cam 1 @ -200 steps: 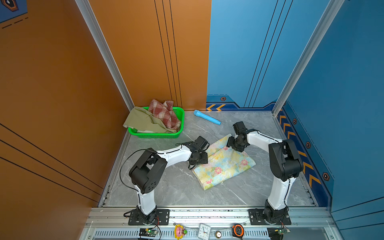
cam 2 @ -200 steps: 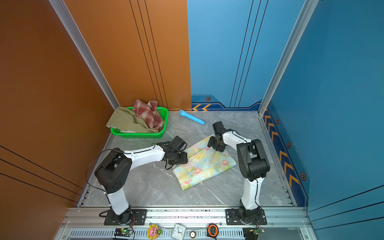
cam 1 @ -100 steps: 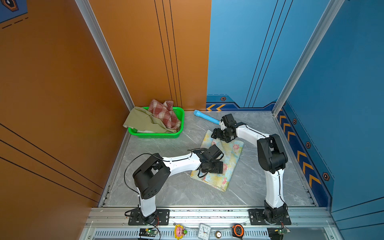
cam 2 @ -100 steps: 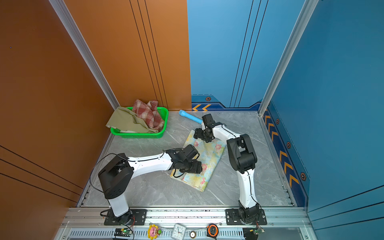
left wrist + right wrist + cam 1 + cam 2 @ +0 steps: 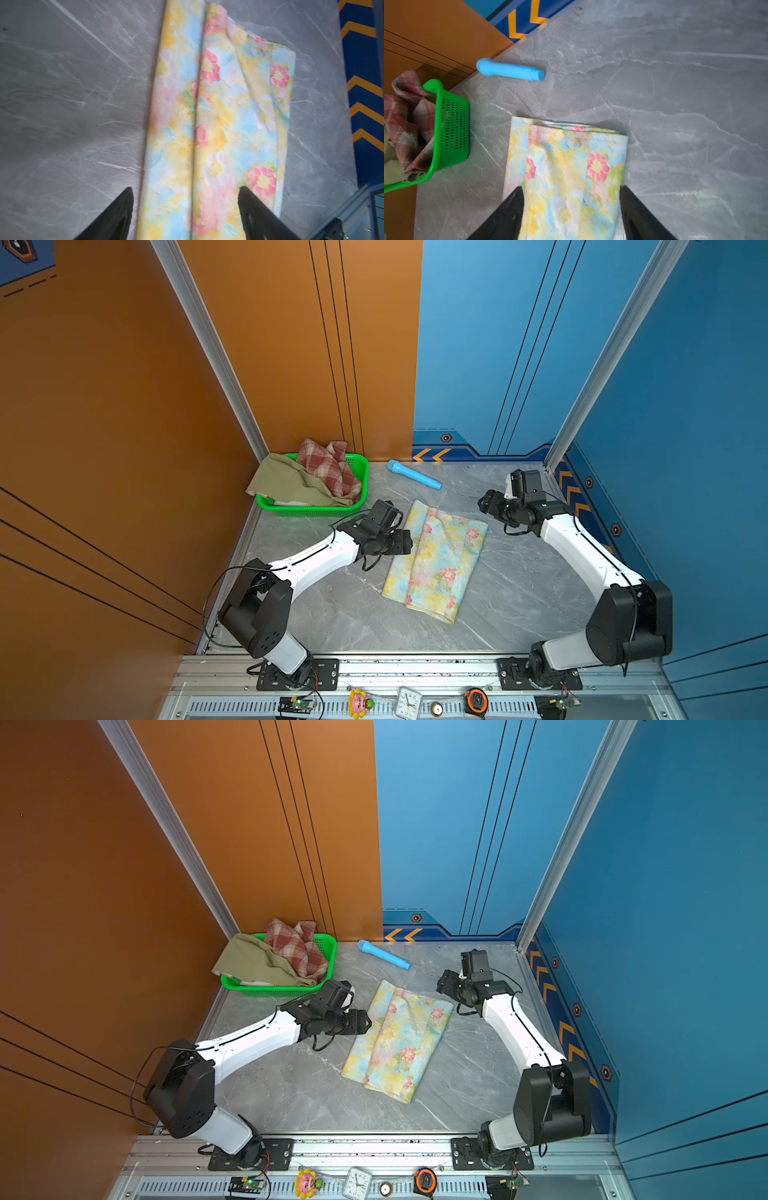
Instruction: Fold and stack the skirts
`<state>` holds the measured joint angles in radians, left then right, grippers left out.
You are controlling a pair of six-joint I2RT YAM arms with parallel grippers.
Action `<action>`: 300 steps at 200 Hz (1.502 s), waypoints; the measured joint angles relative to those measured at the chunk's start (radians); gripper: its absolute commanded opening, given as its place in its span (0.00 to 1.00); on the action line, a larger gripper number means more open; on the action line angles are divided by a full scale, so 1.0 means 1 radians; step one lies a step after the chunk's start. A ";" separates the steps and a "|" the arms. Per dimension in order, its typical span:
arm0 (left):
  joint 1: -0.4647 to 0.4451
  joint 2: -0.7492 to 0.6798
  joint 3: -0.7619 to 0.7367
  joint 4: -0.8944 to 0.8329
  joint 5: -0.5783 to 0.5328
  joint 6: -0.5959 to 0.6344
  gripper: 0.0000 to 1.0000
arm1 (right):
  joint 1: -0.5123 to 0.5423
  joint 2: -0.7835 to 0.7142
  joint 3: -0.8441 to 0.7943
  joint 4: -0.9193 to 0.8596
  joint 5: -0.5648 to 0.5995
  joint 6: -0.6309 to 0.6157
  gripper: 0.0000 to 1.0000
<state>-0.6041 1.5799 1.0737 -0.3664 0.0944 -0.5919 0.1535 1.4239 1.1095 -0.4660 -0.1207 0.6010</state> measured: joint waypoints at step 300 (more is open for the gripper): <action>-0.379 0.151 0.013 0.136 0.117 -0.108 0.80 | 0.021 0.361 0.317 -0.003 -0.132 -0.146 0.81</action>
<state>-0.9829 1.7313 1.0866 -0.2306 0.2115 -0.6998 0.1749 1.7847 1.4269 -0.4690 -0.2531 0.4549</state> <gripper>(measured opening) 0.796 0.815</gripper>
